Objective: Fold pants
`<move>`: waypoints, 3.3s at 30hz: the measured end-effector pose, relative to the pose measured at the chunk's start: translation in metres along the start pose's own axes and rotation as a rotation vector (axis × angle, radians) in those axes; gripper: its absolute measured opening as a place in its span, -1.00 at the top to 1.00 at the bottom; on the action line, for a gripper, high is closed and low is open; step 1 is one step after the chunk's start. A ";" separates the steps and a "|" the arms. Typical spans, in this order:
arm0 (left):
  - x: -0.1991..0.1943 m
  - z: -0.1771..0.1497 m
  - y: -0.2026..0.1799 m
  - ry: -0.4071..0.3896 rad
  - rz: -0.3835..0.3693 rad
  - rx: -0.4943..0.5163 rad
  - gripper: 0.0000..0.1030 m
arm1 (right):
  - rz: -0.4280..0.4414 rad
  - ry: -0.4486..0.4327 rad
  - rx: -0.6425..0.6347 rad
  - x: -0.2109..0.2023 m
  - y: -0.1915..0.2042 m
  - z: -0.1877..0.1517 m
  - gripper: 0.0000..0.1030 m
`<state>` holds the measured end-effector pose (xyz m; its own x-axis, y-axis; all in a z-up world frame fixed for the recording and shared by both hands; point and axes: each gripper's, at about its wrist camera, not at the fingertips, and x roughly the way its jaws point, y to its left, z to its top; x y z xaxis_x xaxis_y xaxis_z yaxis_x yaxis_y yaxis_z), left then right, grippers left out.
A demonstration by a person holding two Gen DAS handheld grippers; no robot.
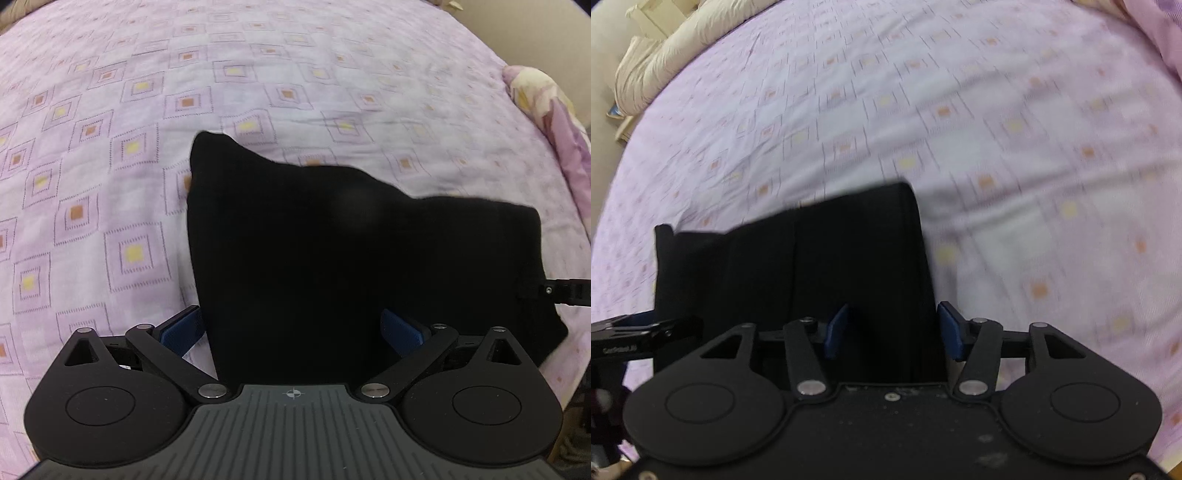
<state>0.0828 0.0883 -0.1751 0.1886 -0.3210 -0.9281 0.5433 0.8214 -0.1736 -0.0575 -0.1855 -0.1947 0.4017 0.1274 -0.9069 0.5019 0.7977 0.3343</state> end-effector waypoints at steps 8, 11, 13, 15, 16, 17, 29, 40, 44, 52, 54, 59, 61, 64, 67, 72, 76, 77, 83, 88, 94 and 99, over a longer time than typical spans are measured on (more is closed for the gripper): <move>0.007 0.005 -0.002 -0.019 0.014 -0.027 -1.00 | 0.083 0.023 -0.005 0.007 -0.006 0.000 -0.37; 0.010 0.009 -0.002 -0.028 0.021 -0.029 -1.00 | 0.129 0.038 -0.061 0.010 -0.006 0.008 -0.39; 0.011 0.011 -0.003 -0.031 0.025 -0.041 -1.00 | 0.160 0.054 -0.075 0.013 -0.006 0.018 -0.40; 0.012 0.011 -0.003 -0.038 0.029 -0.065 -1.00 | 0.184 0.076 -0.058 0.015 -0.010 0.024 -0.36; 0.013 0.012 -0.004 -0.041 0.034 -0.073 -1.00 | 0.193 0.084 -0.052 0.014 -0.012 0.026 -0.31; 0.012 0.011 -0.003 -0.042 0.036 -0.077 -1.00 | 0.195 0.091 -0.051 0.014 -0.013 0.026 -0.21; -0.039 0.007 0.007 -0.129 0.048 -0.195 0.71 | 0.127 -0.032 -0.216 -0.046 0.050 0.014 0.59; -0.107 0.054 0.062 -0.309 0.163 -0.191 0.72 | 0.234 -0.121 -0.386 -0.056 0.143 0.074 0.60; -0.111 0.085 0.104 -0.329 0.185 -0.262 0.72 | 0.270 -0.122 -0.410 -0.030 0.189 0.114 0.60; -0.074 0.110 0.165 -0.259 0.205 -0.329 0.58 | 0.243 -0.054 -0.418 0.041 0.234 0.165 0.59; -0.051 0.111 0.177 -0.207 0.240 -0.350 0.53 | 0.178 -0.021 -0.430 0.066 0.232 0.173 0.56; -0.022 0.103 0.189 -0.189 0.344 -0.383 0.48 | 0.054 0.046 -0.481 0.122 0.231 0.184 0.29; -0.022 0.103 0.183 -0.194 0.372 -0.339 0.48 | 0.066 0.033 -0.482 0.124 0.228 0.184 0.24; -0.019 0.103 0.177 -0.208 0.413 -0.266 0.47 | 0.087 0.012 -0.496 0.123 0.219 0.181 0.13; -0.029 0.106 0.170 -0.214 0.457 -0.242 0.49 | 0.102 0.015 -0.438 0.121 0.214 0.182 0.07; -0.059 0.096 0.140 -0.304 0.455 -0.200 0.49 | 0.095 -0.145 -0.480 0.069 0.215 0.173 -0.07; -0.063 0.081 0.115 -0.313 0.394 -0.169 0.49 | 0.166 -0.206 -0.555 0.036 0.220 0.150 0.04; -0.059 0.078 0.112 -0.291 0.382 -0.168 0.49 | 0.188 -0.176 -0.586 0.036 0.222 0.142 0.10; -0.026 0.058 0.125 -0.207 0.422 -0.223 0.48 | 0.032 -0.049 -0.680 0.080 0.221 0.115 0.91; -0.033 0.067 0.125 -0.182 0.430 -0.223 0.50 | -0.001 -0.047 -0.709 0.080 0.231 0.119 0.90; -0.067 0.062 0.112 -0.187 0.339 -0.311 0.50 | 0.052 -0.124 -0.594 0.028 0.232 0.119 0.39; -0.106 0.043 0.078 -0.263 0.404 -0.320 0.50 | 0.035 -0.237 -0.565 -0.024 0.234 0.094 0.21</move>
<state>0.1400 0.1659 -0.0761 0.5489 -0.0253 -0.8355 0.1196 0.9916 0.0485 0.1221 -0.0570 -0.0705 0.6030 0.0765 -0.7941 0.0271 0.9929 0.1162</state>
